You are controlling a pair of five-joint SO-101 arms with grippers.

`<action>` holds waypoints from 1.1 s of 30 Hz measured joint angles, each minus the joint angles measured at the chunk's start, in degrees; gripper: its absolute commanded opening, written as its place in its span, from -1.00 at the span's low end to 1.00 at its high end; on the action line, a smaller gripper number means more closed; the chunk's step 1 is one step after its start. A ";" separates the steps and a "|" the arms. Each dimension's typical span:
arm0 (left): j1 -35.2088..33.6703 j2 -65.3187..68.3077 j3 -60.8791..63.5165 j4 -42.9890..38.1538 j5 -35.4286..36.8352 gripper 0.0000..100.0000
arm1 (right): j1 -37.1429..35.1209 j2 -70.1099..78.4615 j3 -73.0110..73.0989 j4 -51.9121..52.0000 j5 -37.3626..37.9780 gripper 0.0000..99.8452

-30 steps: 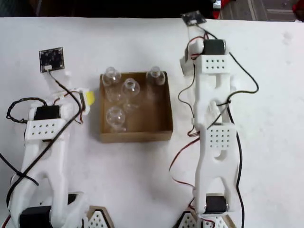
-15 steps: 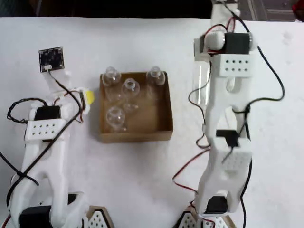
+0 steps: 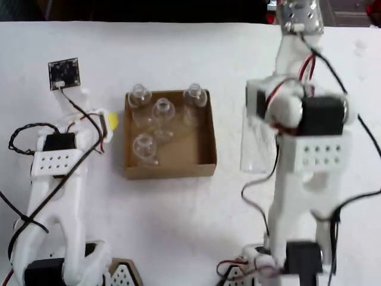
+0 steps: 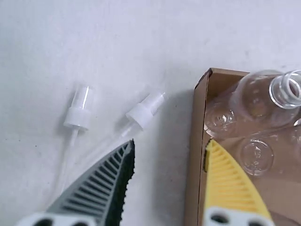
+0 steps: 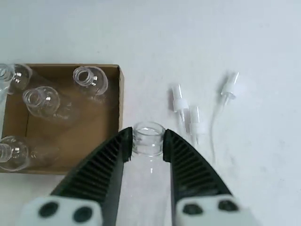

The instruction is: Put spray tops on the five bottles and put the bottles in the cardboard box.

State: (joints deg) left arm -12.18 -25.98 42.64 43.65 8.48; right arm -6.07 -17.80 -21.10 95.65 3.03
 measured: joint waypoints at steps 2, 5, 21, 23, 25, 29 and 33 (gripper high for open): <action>0.00 0.00 0.00 0.00 0.00 -0.55 | -0.97 -4.04 5.54 -2.99 0.00 -0.97; 0.00 0.00 0.00 0.00 0.00 -0.55 | -2.46 -9.49 14.77 -8.97 0.00 -0.97; 0.00 0.00 0.00 0.00 0.00 -0.55 | -10.73 -40.88 72.26 -65.32 -0.26 -0.97; 0.00 0.00 0.00 0.00 0.00 -0.55 | -10.90 -42.99 77.98 -72.70 -0.26 -0.97; 0.00 0.00 0.00 0.00 0.00 -0.55 | -10.90 -43.96 82.90 -79.74 -0.26 -0.97; 0.00 0.00 0.00 0.00 0.00 -0.55 | -11.60 -44.22 91.96 -93.89 -0.26 -0.97; 0.00 0.00 0.00 0.00 0.00 -0.55 | -14.77 -44.22 100.31 -105.32 -0.26 -0.97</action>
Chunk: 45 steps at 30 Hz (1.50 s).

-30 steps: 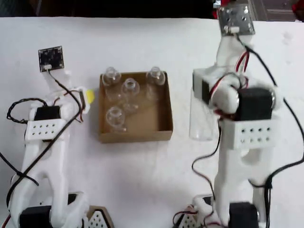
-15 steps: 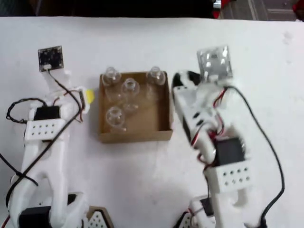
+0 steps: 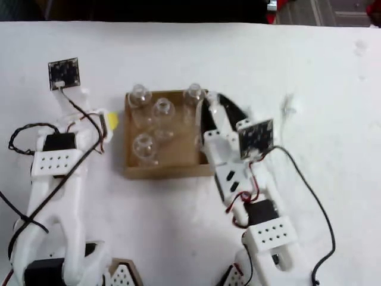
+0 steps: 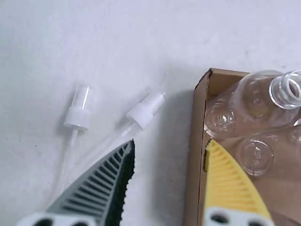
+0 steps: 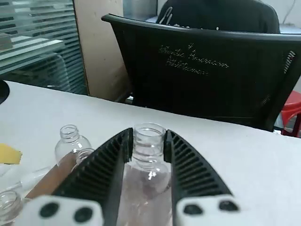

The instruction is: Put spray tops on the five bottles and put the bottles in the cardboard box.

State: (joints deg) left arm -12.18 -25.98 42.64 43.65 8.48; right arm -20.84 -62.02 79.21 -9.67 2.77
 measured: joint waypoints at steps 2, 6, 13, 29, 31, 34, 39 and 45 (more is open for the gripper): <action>0.00 0.00 0.00 0.00 0.00 -0.55 | -1.93 0.00 2.90 -4.22 0.00 -0.97; 0.00 0.00 0.00 0.00 0.00 -0.55 | -3.08 0.00 5.71 -9.49 0.00 -0.97; 0.00 0.00 0.00 0.00 0.00 -0.55 | -3.25 0.00 8.44 -10.81 0.00 -0.97; 0.00 0.00 0.00 0.00 0.00 -0.55 | -3.16 -0.18 12.66 -10.99 -0.26 -0.97; 0.00 0.00 0.00 0.00 0.00 -0.55 | -4.84 -0.70 13.71 -10.99 -0.26 -0.97; 0.00 0.00 0.35 0.00 0.00 -0.55 | -6.33 -0.97 15.03 -10.99 -0.26 -0.97; 0.00 0.00 0.53 0.00 0.00 -0.55 | -6.77 -1.05 15.21 -10.99 -0.26 -0.97; 0.00 0.00 0.53 0.00 0.00 -0.55 | -6.77 -1.05 16.26 -10.99 -0.26 -0.97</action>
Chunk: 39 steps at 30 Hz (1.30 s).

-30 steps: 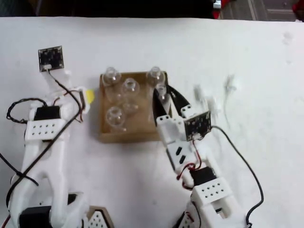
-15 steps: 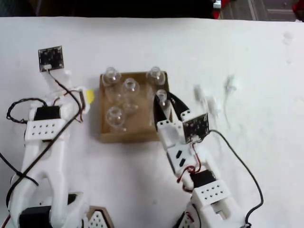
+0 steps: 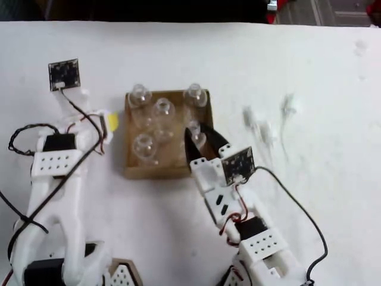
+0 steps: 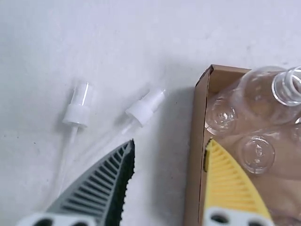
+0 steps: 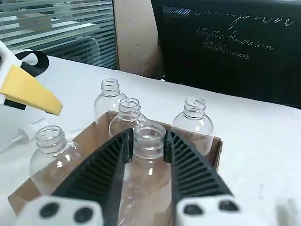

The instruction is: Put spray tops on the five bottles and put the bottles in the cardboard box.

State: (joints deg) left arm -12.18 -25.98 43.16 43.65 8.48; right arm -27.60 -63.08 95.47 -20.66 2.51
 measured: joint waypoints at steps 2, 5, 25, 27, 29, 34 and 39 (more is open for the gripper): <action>0.00 0.00 0.00 0.00 0.00 -0.55 | 0.00 0.00 0.18 0.00 0.00 -0.97; 0.00 0.00 0.00 0.00 0.00 -0.55 | 0.00 0.00 0.18 0.00 0.00 -0.97; 0.00 0.00 0.00 0.00 0.00 -0.55 | 2.37 0.00 0.35 0.00 0.00 -0.97; 0.00 0.00 0.00 0.00 0.00 -0.55 | 2.37 0.00 0.35 0.00 0.00 -0.97; 0.00 0.00 0.00 0.00 0.00 -0.55 | 2.37 0.00 0.35 0.00 0.00 -0.97; 0.00 0.00 0.00 0.00 0.00 -0.55 | 2.37 0.00 0.35 0.00 0.00 -0.90; 0.00 0.00 0.00 0.00 0.00 -0.55 | 2.46 0.00 0.35 0.09 0.00 -0.67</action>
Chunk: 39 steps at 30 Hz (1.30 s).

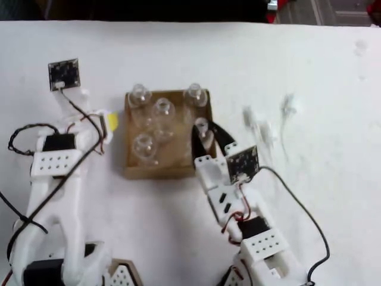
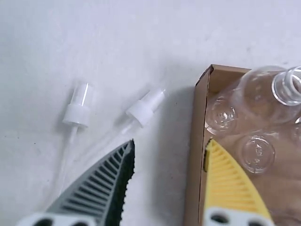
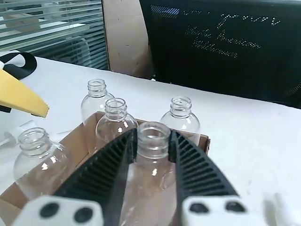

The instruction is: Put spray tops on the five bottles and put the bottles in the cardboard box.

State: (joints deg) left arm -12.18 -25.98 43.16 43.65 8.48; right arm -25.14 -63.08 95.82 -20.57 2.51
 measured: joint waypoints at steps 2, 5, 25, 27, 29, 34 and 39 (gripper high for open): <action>0.00 0.00 0.00 0.00 0.00 -0.55 | 0.00 0.00 0.00 1.05 -0.09 -0.64; 0.00 0.00 0.00 0.00 0.00 -0.55 | 0.00 0.00 0.00 2.90 -0.09 -0.64; 0.00 0.00 0.00 0.00 0.00 -0.55 | 0.00 0.00 0.00 2.99 -0.09 -0.64; 0.00 0.00 0.00 0.00 0.00 -0.55 | 0.00 0.00 0.00 2.99 -0.09 -0.64; 0.00 0.00 0.00 0.00 0.00 -0.55 | 0.00 0.00 0.00 2.99 -0.09 -0.64; 0.00 0.00 0.00 0.00 0.00 -0.55 | 0.00 -0.70 0.00 2.99 -0.09 -0.64; 0.00 0.00 0.00 0.00 0.00 -0.55 | 0.00 -7.47 0.26 4.84 -0.09 -0.64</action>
State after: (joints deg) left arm -12.18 -25.98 43.16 43.65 8.48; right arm -25.14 -70.55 96.09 -15.74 2.42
